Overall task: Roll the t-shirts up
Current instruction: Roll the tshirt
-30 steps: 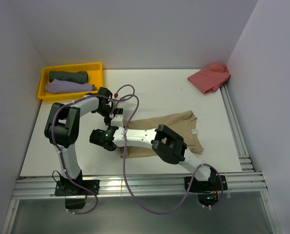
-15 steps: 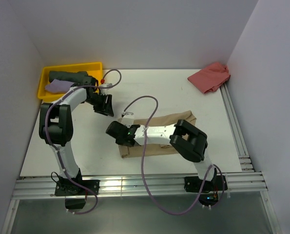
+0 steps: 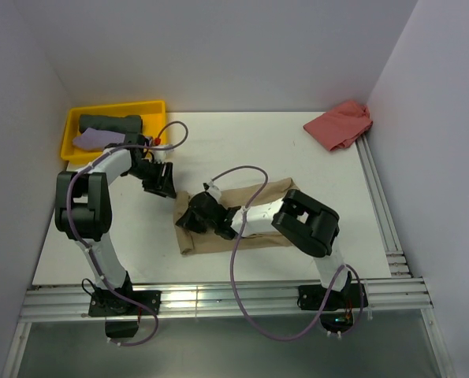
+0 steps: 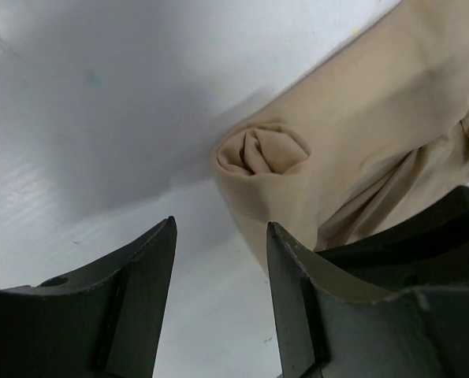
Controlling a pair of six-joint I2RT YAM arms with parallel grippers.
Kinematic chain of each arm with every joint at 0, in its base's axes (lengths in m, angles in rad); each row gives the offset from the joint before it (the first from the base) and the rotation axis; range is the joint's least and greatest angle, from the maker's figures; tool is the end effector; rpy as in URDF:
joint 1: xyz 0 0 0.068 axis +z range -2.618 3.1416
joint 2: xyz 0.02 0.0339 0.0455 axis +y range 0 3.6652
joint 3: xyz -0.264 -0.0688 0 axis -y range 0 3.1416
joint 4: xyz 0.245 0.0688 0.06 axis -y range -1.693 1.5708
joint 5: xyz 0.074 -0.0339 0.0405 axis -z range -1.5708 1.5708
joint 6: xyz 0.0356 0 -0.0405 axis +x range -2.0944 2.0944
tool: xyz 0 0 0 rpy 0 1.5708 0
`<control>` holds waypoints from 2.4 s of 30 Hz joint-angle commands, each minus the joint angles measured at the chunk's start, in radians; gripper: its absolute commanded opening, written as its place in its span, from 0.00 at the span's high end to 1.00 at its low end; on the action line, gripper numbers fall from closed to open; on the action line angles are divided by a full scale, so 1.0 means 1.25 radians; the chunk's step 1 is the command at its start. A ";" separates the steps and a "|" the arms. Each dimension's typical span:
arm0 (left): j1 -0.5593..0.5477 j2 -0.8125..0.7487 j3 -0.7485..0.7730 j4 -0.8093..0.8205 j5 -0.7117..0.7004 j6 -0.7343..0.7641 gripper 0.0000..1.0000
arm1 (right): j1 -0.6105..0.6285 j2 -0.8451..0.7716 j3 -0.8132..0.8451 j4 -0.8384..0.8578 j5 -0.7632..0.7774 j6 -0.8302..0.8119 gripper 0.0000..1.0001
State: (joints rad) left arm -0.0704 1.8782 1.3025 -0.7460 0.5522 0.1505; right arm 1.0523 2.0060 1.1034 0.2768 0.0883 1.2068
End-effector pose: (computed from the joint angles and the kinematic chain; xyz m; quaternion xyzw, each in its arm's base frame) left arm 0.3616 -0.0442 0.1810 0.1389 0.9451 -0.2655 0.1303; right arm 0.2103 0.3623 0.1336 0.0887 0.8854 0.3943 0.2297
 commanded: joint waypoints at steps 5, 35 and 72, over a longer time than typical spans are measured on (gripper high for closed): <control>-0.003 -0.031 -0.044 0.020 0.096 0.044 0.41 | -0.007 -0.005 -0.072 0.117 -0.024 0.133 0.99; -0.120 0.012 -0.053 0.096 -0.049 -0.068 0.98 | 0.074 -0.108 0.077 -0.348 0.250 0.053 0.55; -0.051 -0.021 -0.041 0.047 0.204 0.023 0.34 | 0.114 -0.106 -0.117 -0.288 0.180 0.207 1.00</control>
State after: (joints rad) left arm -0.1558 1.8755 1.2510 -0.6750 0.7174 0.1230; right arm 1.2060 1.8584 1.0225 -0.0669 0.3901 1.4723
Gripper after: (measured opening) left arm 0.660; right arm 0.141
